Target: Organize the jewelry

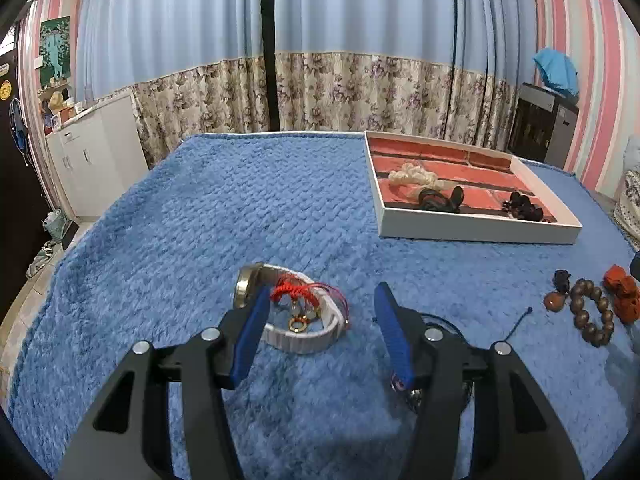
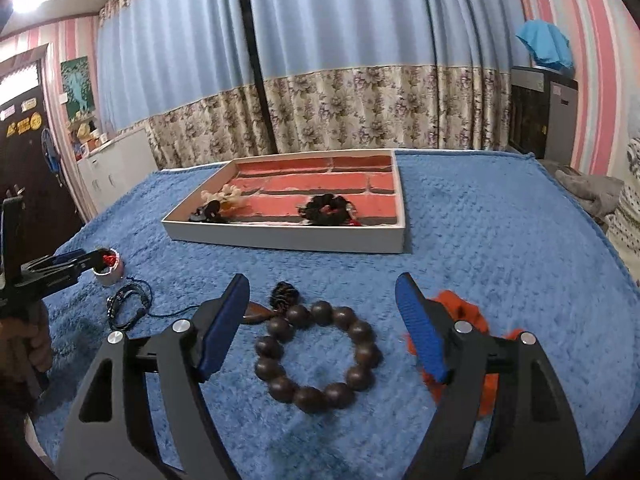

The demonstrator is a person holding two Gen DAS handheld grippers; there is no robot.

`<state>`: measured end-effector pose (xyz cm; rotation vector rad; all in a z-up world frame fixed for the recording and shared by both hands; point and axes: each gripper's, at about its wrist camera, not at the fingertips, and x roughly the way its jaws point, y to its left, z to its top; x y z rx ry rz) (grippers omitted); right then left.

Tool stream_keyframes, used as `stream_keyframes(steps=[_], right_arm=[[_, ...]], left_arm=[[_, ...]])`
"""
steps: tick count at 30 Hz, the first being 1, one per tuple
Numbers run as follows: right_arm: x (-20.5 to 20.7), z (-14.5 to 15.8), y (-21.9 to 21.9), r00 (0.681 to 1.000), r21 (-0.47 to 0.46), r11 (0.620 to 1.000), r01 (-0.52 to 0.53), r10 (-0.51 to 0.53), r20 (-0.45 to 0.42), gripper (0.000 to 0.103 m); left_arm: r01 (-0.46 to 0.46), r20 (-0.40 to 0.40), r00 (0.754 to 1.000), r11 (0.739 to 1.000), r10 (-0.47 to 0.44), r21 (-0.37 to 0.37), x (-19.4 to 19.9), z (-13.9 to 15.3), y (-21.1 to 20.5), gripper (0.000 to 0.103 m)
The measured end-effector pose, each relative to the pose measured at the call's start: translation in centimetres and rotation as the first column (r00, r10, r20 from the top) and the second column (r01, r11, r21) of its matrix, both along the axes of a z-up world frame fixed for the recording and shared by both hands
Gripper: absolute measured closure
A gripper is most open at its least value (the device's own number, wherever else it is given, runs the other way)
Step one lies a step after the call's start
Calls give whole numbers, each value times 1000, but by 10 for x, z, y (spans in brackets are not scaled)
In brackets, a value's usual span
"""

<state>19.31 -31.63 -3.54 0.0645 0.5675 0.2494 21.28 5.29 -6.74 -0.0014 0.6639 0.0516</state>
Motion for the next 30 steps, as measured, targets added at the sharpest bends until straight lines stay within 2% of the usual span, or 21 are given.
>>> stream_keyframes(steps=[4, 8, 10, 13, 15, 16, 30], right_arm=[[4, 2, 4, 1000, 2, 1000, -11, 11, -1, 28], [4, 0, 5, 1000, -1, 1000, -14, 14, -12, 28], [5, 0, 4, 1000, -1, 1000, -10, 10, -14, 28], [9, -3, 5, 1000, 1, 1000, -11, 11, -25, 28], [10, -5, 6, 999, -1, 1000, -15, 15, -30, 28], [11, -5, 6, 999, -2, 1000, -16, 16, -31, 28], [28, -15, 17, 997, -21, 999, -32, 31, -76, 28]], left_arm=[[-10, -33, 999, 1000, 10, 13, 14, -8, 1, 49], [-10, -50, 999, 1000, 9, -29, 21, -12, 8, 50], [-13, -49, 999, 1000, 12, -14, 24, -14, 9, 50], [-5, -69, 998, 1000, 4, -19, 29, -18, 9, 62], [2, -84, 996, 1000, -4, -15, 32, -22, 9, 74], [1, -89, 996, 1000, -3, -16, 32, -23, 9, 75], [3, -79, 997, 1000, -5, -23, 37, -22, 13, 75]])
